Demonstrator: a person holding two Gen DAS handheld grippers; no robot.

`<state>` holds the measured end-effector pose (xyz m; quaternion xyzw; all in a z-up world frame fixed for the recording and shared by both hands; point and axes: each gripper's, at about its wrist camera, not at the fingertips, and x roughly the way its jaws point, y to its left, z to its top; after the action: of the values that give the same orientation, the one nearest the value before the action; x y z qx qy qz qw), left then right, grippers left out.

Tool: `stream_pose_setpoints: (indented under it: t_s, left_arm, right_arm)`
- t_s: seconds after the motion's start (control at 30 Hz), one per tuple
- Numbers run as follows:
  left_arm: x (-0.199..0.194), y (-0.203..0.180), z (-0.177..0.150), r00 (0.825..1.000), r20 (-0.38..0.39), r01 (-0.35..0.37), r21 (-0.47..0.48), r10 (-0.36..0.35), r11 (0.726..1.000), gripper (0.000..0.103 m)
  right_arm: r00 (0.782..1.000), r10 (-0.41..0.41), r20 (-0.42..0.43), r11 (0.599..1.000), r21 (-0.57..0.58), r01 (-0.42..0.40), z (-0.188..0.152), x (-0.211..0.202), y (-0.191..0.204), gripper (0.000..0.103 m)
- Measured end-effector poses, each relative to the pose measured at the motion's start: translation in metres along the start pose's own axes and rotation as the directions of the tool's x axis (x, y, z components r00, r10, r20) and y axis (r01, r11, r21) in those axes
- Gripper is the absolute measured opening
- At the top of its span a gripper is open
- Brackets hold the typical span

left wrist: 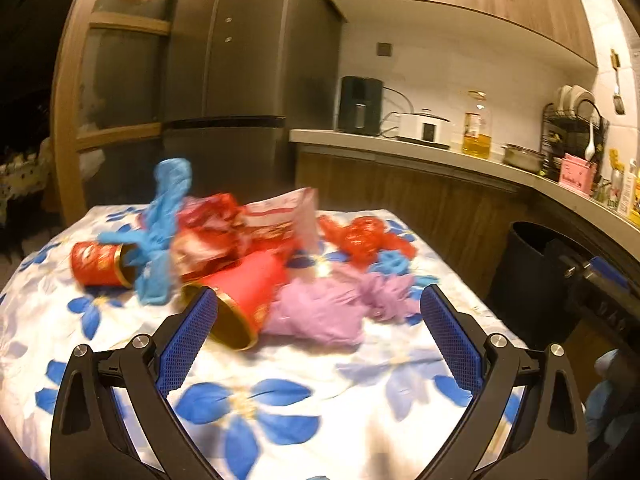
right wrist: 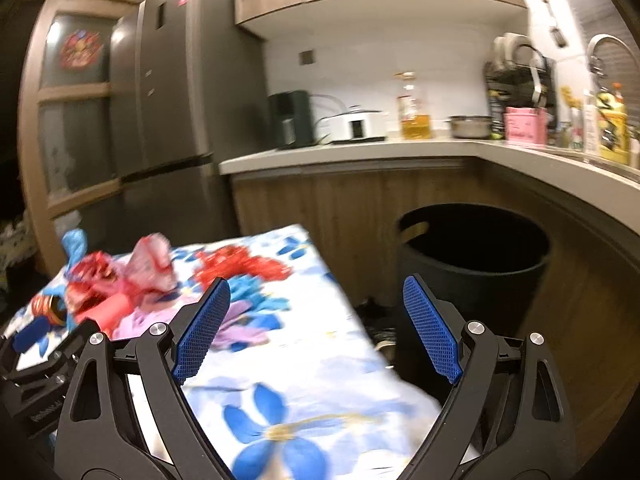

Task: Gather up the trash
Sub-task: 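Move both open tools back over the table, then grasp the purple rubber glove with the right tool and lift it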

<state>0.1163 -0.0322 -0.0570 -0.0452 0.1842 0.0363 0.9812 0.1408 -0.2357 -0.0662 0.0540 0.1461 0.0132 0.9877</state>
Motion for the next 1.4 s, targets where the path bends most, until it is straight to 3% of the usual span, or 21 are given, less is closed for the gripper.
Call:
stream_pose_setpoints:
  t_s: [0.3, 0.67, 0.77, 0.97, 1.1, 1.23, 1.4]
  left_arm:
    - [-0.005, 0.034, -0.002, 0.999, 0.020, -0.047, -0.029, 0.048, 0.998, 0.097]
    - [0.000, 0.042, -0.003, 0.998, 0.022, -0.053, -0.024, 0.054, 0.998, 0.097]
    - [0.001, 0.042, -0.004, 0.999, 0.019, -0.051, -0.033, 0.051, 0.998, 0.097]
    - [0.001, 0.038, -0.005, 0.999, 0.006, -0.043, -0.033, 0.043, 0.999, 0.097]
    - [-0.001, 0.035, -0.006, 0.999, 0.002, -0.046, -0.023, 0.046, 0.999, 0.097]
    - [0.000, 0.031, -0.007, 0.999, -0.005, -0.045, -0.014, 0.045, 0.999, 0.097]
    - [0.007, 0.019, -0.008, 1.000, -0.020, -0.019, 0.000, 0.019, 1.000, 0.097]
  right_arm:
    - [0.992, 0.084, -0.094, 0.992, -0.088, -0.092, -0.020, 0.050, 0.064, 0.080]
    - [0.961, 0.107, -0.257, 0.986, -0.098, -0.136, -0.033, 0.105, 0.086, 0.064]
    - [0.952, 0.118, -0.282, 0.985, -0.090, -0.149, -0.036, 0.112, 0.085, 0.056]
    - [0.932, 0.171, -0.319, 0.974, -0.088, -0.209, -0.039, 0.116, 0.087, 0.017]
    - [0.928, 0.217, -0.304, 0.966, -0.072, -0.249, -0.036, 0.109, 0.085, 0.005]
    - [0.937, 0.259, -0.233, 0.962, -0.021, -0.271, -0.025, 0.086, 0.071, 0.003]
    - [0.958, 0.245, -0.151, 0.967, -0.030, -0.252, -0.015, 0.056, 0.052, 0.003]
